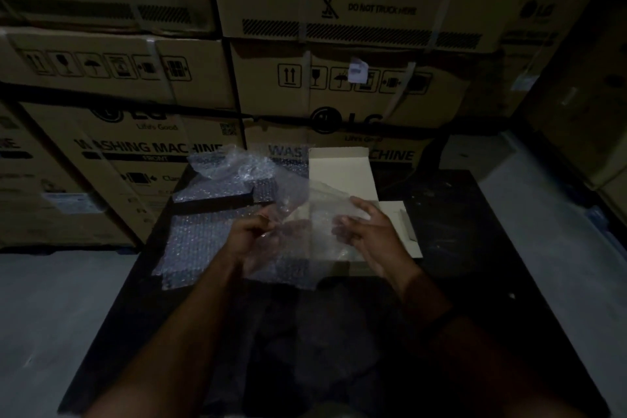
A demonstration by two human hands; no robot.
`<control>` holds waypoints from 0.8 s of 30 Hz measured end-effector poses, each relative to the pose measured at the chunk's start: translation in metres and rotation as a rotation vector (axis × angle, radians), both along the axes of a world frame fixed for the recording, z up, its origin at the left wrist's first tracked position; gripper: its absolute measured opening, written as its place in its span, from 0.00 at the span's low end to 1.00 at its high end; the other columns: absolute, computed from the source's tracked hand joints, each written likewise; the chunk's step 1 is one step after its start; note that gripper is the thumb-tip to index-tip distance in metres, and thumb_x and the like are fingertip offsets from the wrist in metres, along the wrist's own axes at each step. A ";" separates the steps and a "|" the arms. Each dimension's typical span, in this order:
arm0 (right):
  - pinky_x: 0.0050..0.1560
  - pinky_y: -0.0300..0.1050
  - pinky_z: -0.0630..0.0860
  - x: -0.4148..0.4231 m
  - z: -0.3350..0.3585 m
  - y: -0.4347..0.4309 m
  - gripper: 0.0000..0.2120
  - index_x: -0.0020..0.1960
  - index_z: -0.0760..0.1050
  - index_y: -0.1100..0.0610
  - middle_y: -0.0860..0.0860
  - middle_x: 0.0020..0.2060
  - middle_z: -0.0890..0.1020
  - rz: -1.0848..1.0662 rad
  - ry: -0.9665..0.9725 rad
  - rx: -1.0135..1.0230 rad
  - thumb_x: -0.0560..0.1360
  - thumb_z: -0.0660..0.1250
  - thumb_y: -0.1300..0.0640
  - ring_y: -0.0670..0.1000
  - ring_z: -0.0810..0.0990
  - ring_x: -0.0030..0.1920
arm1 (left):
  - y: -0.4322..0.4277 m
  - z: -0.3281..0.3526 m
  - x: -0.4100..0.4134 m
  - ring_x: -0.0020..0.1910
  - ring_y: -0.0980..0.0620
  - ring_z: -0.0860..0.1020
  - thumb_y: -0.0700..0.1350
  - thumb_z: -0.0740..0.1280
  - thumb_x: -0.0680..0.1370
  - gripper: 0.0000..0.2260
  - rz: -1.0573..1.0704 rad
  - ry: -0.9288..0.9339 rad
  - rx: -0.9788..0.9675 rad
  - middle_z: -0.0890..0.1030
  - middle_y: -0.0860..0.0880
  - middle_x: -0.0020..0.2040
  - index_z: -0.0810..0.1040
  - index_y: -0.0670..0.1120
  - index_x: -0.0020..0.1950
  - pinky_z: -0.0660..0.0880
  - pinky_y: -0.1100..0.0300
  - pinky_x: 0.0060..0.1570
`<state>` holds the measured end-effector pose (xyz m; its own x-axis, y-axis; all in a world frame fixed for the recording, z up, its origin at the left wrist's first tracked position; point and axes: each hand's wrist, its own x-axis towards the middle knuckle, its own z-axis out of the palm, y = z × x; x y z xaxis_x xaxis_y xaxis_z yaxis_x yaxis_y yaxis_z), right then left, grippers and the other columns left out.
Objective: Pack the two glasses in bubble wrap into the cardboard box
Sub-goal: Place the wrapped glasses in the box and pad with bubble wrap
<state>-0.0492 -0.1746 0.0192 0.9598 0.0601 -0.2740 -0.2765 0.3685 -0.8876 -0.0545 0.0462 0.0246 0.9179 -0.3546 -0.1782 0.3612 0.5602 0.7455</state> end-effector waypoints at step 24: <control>0.48 0.41 0.73 0.058 0.023 -0.079 0.07 0.48 0.80 0.63 0.54 0.44 0.79 0.172 -0.375 -0.938 0.75 0.69 0.59 0.49 0.77 0.44 | -0.074 0.029 0.051 0.39 0.55 0.77 0.44 0.69 0.77 0.08 0.395 -0.479 1.247 0.81 0.46 0.42 0.83 0.39 0.47 0.73 0.61 0.42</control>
